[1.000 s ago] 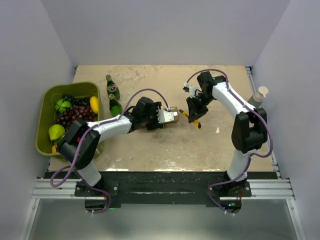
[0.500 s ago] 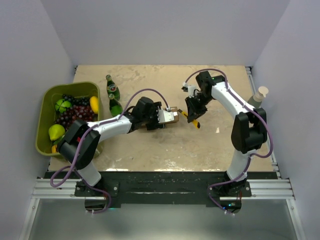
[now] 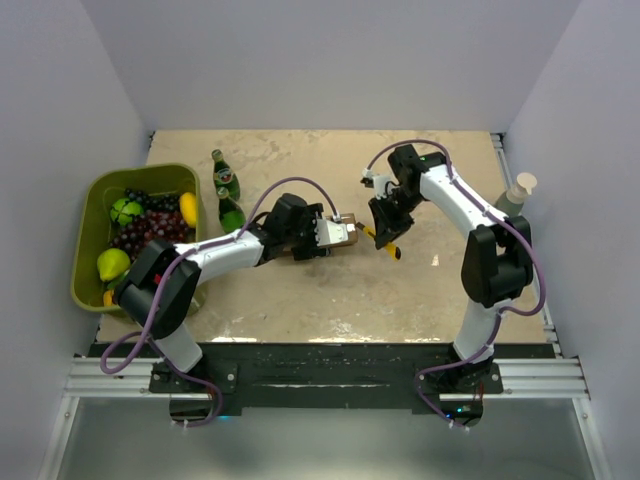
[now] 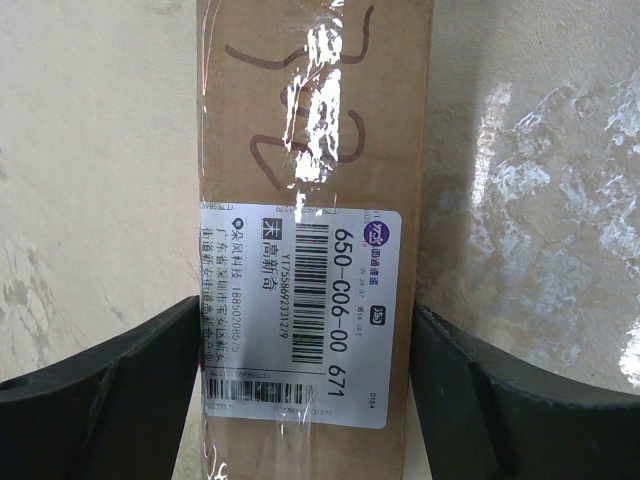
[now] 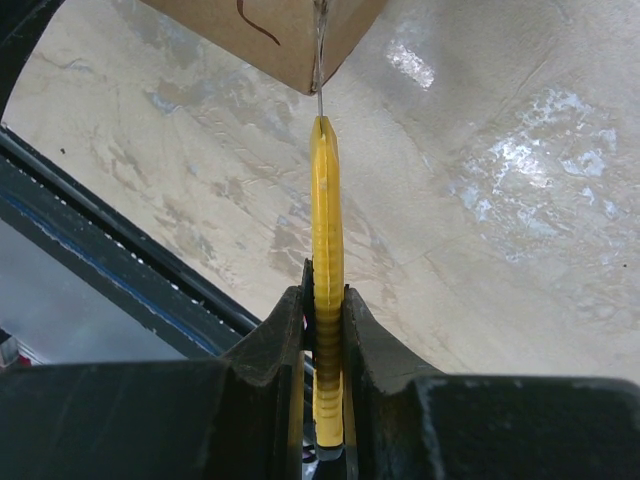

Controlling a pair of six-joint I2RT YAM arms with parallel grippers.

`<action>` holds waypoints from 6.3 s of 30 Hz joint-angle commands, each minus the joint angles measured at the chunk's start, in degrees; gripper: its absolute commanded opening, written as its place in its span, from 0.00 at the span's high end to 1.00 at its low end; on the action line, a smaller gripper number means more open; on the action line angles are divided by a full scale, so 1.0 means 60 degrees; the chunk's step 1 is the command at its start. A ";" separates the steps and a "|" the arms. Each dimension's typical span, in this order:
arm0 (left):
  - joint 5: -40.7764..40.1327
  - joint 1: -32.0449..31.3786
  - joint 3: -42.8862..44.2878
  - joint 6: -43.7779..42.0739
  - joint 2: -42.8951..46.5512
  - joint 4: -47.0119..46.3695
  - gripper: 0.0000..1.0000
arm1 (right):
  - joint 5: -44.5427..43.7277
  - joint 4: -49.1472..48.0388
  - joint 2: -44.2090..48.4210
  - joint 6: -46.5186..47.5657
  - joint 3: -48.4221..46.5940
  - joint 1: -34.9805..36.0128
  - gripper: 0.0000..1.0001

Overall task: Unpack the express box
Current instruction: Cut the express box at the center of the board.

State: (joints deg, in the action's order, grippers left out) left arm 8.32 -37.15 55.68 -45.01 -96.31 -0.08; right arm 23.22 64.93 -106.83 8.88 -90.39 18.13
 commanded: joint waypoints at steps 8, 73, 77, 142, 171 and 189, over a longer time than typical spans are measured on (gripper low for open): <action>0.0049 0.0097 -0.0110 0.0163 -0.0530 0.0892 1.00 | -0.0296 0.0048 0.0358 0.0057 -0.0316 0.0054 1.00; 0.0181 0.0068 0.0051 0.0237 -0.0662 0.0906 1.00 | -0.0794 0.0356 -0.0140 0.0423 0.0079 0.0421 1.00; 0.0181 0.0068 0.0036 0.0251 -0.0662 0.0863 1.00 | -0.0677 0.0385 -0.0111 0.0423 0.0314 0.0465 1.00; -0.0141 -0.0122 0.0358 0.0413 -0.0926 0.0569 1.00 | -0.0897 0.0664 -0.0213 0.0614 -0.1180 0.0347 1.00; -0.0171 -0.0152 0.0271 0.0413 -0.0881 0.0599 1.00 | -0.1394 0.0605 -0.0389 0.0541 -0.1210 0.0494 1.00; -0.0170 -0.0152 0.0212 0.0456 -0.0838 0.0569 1.00 | -0.1468 0.0590 -0.0755 0.0511 -0.1092 0.0494 1.00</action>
State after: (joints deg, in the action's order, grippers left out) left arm 7.03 -37.54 58.30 -43.88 -98.96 0.32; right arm 15.51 68.29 -110.24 12.43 -95.88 20.88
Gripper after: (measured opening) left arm 0.814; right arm 0.162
